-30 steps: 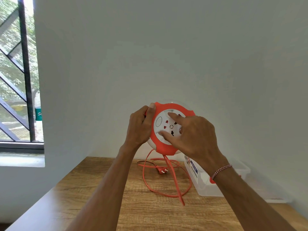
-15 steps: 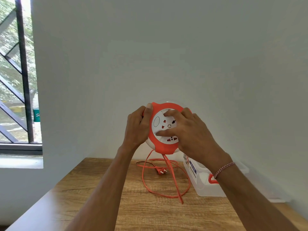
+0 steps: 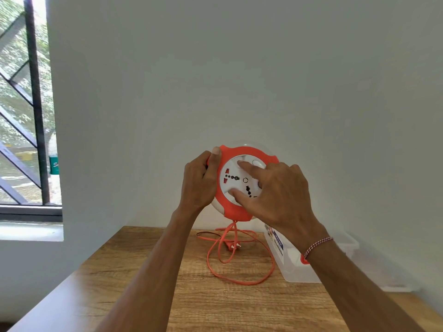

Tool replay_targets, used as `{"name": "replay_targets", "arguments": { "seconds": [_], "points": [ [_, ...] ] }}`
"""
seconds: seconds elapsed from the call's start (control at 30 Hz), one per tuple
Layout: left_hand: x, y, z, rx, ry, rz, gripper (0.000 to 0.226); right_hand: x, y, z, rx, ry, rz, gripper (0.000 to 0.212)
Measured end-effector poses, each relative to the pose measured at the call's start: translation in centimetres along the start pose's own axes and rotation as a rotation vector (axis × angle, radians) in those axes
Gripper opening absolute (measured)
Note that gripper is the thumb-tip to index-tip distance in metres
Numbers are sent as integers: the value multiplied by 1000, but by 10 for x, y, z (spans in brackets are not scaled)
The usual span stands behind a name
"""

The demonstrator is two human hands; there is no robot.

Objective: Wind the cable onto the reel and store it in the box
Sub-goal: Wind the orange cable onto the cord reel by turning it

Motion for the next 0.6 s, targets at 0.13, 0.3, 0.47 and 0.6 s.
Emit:
{"name": "replay_targets", "arguments": {
  "seconds": [0.13, 0.3, 0.47, 0.6],
  "points": [
    [0, 0, -3, 12, 13, -1, 54, 2, -1, -1, 50, -30, -2, 65],
    [0, 1, -3, 17, -7, -5, 56, 9, -2, -6, 178, -124, 12, 42],
    [2, 1, -5, 33, -16, -2, 58, -5, 3, -12, 293, -24, -219, 44],
    [-1, 1, -3, 21, -27, -16, 55, -9, 6, -16, 280, 125, -262, 59]
  ]
}}
Point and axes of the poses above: each hand's wrist, its own y-axis away from the middle knuckle, its own x-axis out of the back of the hand, z = x × y, the point moved 8 cm from there along -y, towards the middle knuckle, and after that the axes turned 13 degrees about -x, right-handed, at the moved point
